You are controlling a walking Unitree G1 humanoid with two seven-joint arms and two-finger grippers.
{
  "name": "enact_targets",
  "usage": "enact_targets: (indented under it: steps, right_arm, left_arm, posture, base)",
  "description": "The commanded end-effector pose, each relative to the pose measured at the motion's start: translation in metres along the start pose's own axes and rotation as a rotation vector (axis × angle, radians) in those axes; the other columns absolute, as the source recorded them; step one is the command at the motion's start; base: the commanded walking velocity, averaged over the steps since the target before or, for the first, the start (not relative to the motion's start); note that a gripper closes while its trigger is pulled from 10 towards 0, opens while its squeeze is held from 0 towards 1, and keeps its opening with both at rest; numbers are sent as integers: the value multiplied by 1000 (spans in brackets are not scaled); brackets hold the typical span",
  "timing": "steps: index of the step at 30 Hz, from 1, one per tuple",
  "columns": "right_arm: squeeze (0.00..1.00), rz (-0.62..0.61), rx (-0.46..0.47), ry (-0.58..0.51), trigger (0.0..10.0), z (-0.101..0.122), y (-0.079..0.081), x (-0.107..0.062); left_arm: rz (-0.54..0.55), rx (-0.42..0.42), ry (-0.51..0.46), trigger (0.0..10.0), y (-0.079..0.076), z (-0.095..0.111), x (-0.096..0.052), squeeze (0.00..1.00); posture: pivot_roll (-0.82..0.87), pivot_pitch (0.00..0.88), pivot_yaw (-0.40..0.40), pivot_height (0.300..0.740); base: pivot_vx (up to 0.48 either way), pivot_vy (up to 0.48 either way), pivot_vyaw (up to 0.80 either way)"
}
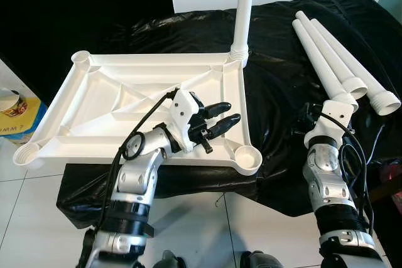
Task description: Building children table
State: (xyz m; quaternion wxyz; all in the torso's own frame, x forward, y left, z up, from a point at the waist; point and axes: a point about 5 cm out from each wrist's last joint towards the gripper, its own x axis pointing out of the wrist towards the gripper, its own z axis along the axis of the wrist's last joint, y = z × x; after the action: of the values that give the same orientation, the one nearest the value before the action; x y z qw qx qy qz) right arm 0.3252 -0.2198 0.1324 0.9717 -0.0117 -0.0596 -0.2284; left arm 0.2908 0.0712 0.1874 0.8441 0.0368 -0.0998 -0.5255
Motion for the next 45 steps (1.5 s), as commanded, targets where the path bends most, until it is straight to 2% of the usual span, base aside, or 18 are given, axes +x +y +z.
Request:
enact_targets:
  steps: [1, 4, 8, 17, 24, 32, 33, 45]
  right_arm:
    - [0, -27, 34, 29, 10000, -5, -7, 2]
    - [0, -36, 58, 33, 10000, -6, -9, 3]
    - [0, -47, 140, 34, 10000, -6, -19, 7]
    - [0, -27, 248, 23, 10000, -3, -33, 16]
    - [0, 55, 278, 49, 10000, -4, -30, 24]
    - [0, 94, 290, 51, 10000, -2, -28, 30]
    - [0, 125, 309, 52, 10000, 3, -23, 36]
    - [0, 146, 325, 68, 10000, 5, -21, 45]
  left_arm:
    - [370, -11, 29, 10000, 13, -3, -5, 0]
    - [356, -19, 31, 10000, 10, -3, -5, 0]
    - [323, -16, 34, 10000, 4, 0, -3, 0]
    - [315, -16, 32, 10000, 2, 5, -2, 0]
    - [322, -9, 43, 10000, -1, 7, -3, 0]
    - [323, -9, 53, 10000, -2, 8, -5, 0]
    - [322, -8, 59, 10000, -2, 9, -6, 0]
    - [329, -4, 65, 10000, -2, 12, -8, 0]
  posture:
    - [-43, 70, 32, 740]
    - [-45, 70, 36, 740]
    - [-46, 76, 45, 740]
    - [-42, 88, 63, 740]
    - [-29, 107, 83, 740]
    - [-23, 124, 93, 740]
    - [-16, 134, 95, 740]
    - [10, 153, 97, 740]
  base:
    - [0, 0, 0]
    - [0, 0, 0]
    - [0, 0, 0]
    - [0, 0, 0]
    - [0, 0, 0]
    - [0, 0, 0]
    - [0, 0, 0]
    - [0, 0, 0]
